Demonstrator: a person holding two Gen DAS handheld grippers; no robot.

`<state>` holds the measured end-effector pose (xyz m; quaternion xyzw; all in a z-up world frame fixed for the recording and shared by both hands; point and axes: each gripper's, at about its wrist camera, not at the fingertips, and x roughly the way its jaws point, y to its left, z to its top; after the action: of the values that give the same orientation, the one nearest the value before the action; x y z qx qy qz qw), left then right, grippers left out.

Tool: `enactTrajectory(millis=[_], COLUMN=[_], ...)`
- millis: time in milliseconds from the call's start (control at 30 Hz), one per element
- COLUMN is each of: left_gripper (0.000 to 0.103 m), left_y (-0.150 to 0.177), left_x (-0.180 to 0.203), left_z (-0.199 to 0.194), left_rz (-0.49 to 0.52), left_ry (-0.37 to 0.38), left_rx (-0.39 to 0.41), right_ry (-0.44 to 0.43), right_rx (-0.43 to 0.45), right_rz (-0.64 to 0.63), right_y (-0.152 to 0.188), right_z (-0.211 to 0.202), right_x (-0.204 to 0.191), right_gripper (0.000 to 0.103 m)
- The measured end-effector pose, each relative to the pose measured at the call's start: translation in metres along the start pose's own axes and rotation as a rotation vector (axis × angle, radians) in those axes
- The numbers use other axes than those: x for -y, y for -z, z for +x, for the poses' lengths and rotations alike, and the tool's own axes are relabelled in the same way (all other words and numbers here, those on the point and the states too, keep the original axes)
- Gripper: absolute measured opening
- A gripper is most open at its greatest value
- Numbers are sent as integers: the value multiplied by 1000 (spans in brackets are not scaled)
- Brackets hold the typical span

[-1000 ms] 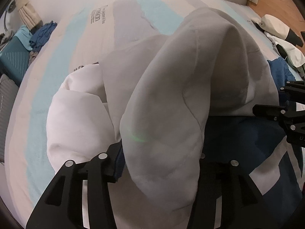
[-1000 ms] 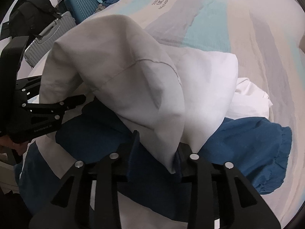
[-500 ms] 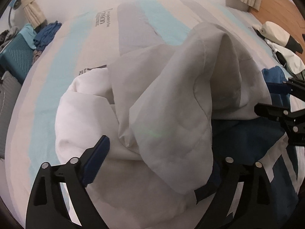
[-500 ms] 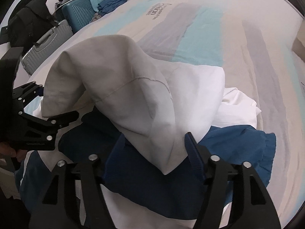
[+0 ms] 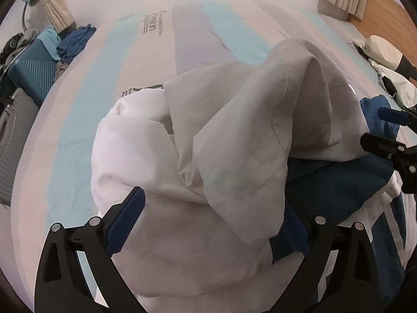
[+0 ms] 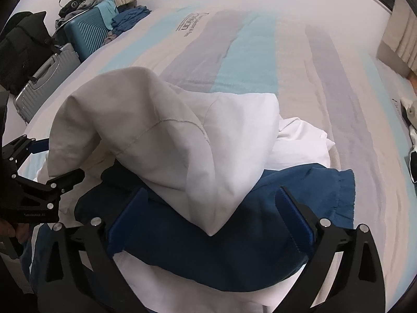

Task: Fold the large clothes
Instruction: 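Lay the hood onto the jacket body and open both tools, then move both tools to the blue jacket hem and close on it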

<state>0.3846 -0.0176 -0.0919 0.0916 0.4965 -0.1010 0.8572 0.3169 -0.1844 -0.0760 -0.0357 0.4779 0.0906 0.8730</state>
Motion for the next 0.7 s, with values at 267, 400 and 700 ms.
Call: enactTrajectory(millis=[267,400,700], left_gripper=[97,97,97], left_y=[8,12,39], left_x=[-8,-11,-18], left_z=[-14,-22,-60], left_rz=[-41,-56,-95], left_ry=[-4,-11,-34], left_rx=[-8,-10,0], right_ry=[19,35,62], right_rx=[13,19,51], right_rz=[9,15,3], right_y=[5,8,26], right_z=[-18,-28,-65], right_x=[-4,-11,-24], right_gripper=[94,94,94])
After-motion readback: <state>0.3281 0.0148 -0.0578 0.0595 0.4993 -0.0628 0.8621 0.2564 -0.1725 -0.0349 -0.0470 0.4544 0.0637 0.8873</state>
